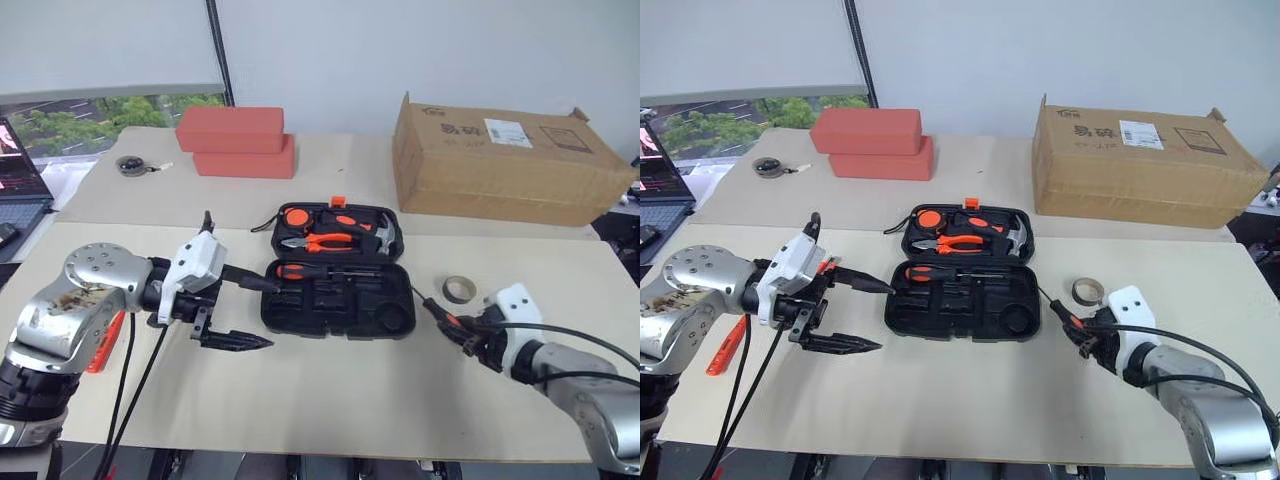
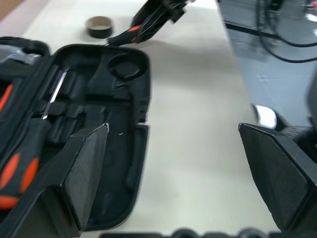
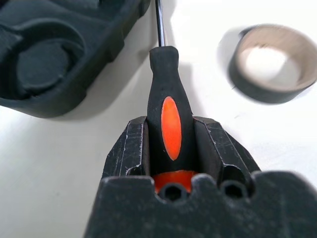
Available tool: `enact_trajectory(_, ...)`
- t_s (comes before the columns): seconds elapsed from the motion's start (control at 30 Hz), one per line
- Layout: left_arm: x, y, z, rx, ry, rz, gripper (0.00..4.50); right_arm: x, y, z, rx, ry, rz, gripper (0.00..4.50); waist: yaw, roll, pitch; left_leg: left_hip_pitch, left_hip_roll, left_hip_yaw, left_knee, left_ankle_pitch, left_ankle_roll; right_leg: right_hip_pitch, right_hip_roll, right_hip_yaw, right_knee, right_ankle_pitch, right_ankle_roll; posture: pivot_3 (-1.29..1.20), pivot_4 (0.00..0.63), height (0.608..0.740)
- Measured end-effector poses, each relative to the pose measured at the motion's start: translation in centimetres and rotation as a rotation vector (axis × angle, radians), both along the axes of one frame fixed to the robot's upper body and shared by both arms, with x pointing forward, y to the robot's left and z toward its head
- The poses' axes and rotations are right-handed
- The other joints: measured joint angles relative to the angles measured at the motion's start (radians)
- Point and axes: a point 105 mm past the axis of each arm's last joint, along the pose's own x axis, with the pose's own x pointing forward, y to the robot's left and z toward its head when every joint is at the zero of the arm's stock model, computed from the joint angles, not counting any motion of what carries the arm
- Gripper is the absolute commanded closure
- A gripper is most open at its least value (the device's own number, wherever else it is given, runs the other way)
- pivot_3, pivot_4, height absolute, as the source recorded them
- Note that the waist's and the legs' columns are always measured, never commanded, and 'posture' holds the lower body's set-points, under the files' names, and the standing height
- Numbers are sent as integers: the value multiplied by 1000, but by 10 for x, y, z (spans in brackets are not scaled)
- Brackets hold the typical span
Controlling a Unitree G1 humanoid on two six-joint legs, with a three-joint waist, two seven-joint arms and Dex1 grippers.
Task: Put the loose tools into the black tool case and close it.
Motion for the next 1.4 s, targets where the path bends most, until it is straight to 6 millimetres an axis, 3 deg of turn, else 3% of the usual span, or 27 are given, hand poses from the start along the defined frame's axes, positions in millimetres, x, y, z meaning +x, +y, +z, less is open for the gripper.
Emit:
enact_trajectory(0.13, 13, 2, -3, -25, -43, 106, 0, 20, 6, 42, -29, -144, 79, 3543, -13, 0, 1, 1, 1, 0, 0, 1, 0, 0, 1, 1, 2, 0, 0, 0, 150, 712)
enact_trajectory(0.17, 19, 2, -4, -31, -66, 155, 0, 27, 15, 57, -48, -201, 156, 3543, -15, 0, 1, 2, 1, 0, 0, 1, -1, 0, 2, 1, 2, 0, 0, 0, 150, 712)
enact_trajectory(0.23, 22, 5, -9, -32, -77, 209, 0, 32, 28, 68, -71, -251, 258, 3543, -15, -1, 1, 3, 2, 0, -1, 2, -2, 1, 4, 0, 2, 0, -1, 0, 150, 712)
enact_trajectory(0.37, 23, 21, -24, -18, -71, 336, 0, 49, 39, 50, -124, -200, 394, 3543, -13, -1, 1, 3, 4, 1, 0, 5, -8, 0, 6, 2, 3, -1, -2, 0, 150, 712)
enact_trajectory(0.6, 20, 26, -11, -94, -139, 467, 0, 56, 65, 48, -145, -243, 704, 3543, -11, -2, 2, 3, 3, 2, 1, 6, -8, 2, 4, 3, 3, 0, -2, 0, 150, 712)
enact_trajectory(0.8, 10, 36, -22, -97, -81, 552, 0, 78, 79, 30, -168, -261, 957, 3543, -22, -2, 4, 9, 3, 4, 1, 6, -9, 3, 4, 6, 8, -1, -3, 0, 150, 712)
enact_trajectory(0.97, 2, 28, -16, -127, -94, 524, 0, 94, 86, 33, -227, -298, 1051, 3543, -23, -1, 4, 11, 3, 4, 1, 8, -12, 4, 4, 8, 11, 0, -5, 0, 150, 712)
enact_trajectory(1.13, -5, 28, -24, -123, -28, 531, 0, 101, 79, 17, -371, -247, 1109, 3543, -28, -1, 4, 11, 3, 5, 1, 8, -12, 3, 4, 9, 11, 0, -7, 0, 150, 712)
enact_trajectory(1.27, -7, 28, -24, -138, -7, 521, 0, 107, 82, 18, -429, -268, 1110, 3543, -36, -1, 4, 13, 3, 6, 1, 8, -13, 3, 4, 11, 12, 0, -7, 0, 150, 712)
enact_trajectory(1.33, -7, 27, -24, -143, -4, 518, 0, 111, 82, 17, -440, -275, 1087, 2528, -36, -1, 4, 13, 3, 6, 1, 8, -16, 4, 3, 12, 13, 1, -7, 0, 150, 712)
enact_trajectory(1.4, -8, 27, -23, -148, 0, 515, 0, 115, 82, 18, -438, -283, 1049, 1958, -36, -1, 4, 15, 3, 6, 1, 7, -23, 4, 3, 14, 14, 1, -8, 0, 150, 712)
